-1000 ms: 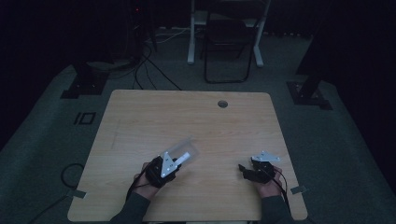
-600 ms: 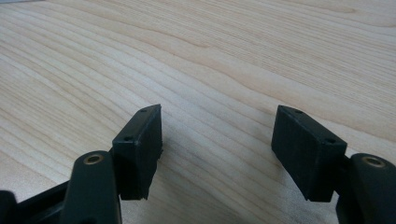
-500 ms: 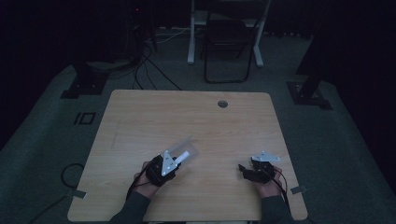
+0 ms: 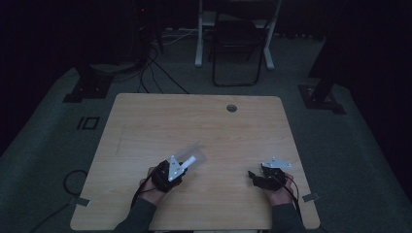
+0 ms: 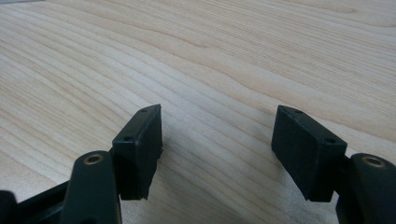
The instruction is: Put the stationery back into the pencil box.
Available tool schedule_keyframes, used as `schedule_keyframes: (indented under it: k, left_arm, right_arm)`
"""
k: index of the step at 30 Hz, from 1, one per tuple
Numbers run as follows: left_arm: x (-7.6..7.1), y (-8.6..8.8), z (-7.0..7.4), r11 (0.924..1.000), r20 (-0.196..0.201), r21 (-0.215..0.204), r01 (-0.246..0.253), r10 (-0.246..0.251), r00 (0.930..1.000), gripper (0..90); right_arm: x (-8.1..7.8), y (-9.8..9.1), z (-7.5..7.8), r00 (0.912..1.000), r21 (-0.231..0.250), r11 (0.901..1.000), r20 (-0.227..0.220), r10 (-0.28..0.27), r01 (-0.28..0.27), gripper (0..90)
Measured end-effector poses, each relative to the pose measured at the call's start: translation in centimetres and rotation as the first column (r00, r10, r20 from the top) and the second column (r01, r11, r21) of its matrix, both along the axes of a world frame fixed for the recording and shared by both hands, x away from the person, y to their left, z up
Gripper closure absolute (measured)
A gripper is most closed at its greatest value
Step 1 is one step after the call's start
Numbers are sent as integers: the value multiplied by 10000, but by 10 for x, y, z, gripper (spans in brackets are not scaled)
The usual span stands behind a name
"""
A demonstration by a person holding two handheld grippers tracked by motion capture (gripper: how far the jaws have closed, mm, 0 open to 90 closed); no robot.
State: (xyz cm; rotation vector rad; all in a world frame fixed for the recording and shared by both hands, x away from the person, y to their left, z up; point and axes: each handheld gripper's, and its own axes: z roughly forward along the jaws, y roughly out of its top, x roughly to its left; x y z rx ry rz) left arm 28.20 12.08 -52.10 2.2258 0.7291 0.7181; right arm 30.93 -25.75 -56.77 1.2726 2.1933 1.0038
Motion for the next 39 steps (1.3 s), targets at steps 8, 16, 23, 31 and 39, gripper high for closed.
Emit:
schedule_keyframes:
  k: [8, 16, 23, 31, 39]
  left_arm:
    - [2, -1, -4, 9999, -16, 94, -98, 98, 10000, 707]
    - [5, -1, -8, 9996, -40, 206, -168, 169, 9998, 707]
    - [6, -2, -11, 9993, -36, 309, -214, 216, 9998, 706]
    - [8, -1, -14, 9985, -76, 460, -281, 285, 9996, 706]
    - [9, 0, -18, 9975, -97, 610, -360, 366, 9993, 706]
  right_arm:
    - [0, 0, 0, 10000, 4, 10000, -5, 0, 0, 335]
    - [0, 0, 0, 10000, 3, 10000, -3, 4, -4, 335]
    - [0, 0, 0, 10000, -5, 10000, -1, 13, -13, 333]
    - [0, 0, 0, 10000, -3, 10000, -1, 11, -11, 333]
    - [0, 0, 0, 10000, -2, 10000, -3, 11, -11, 333]
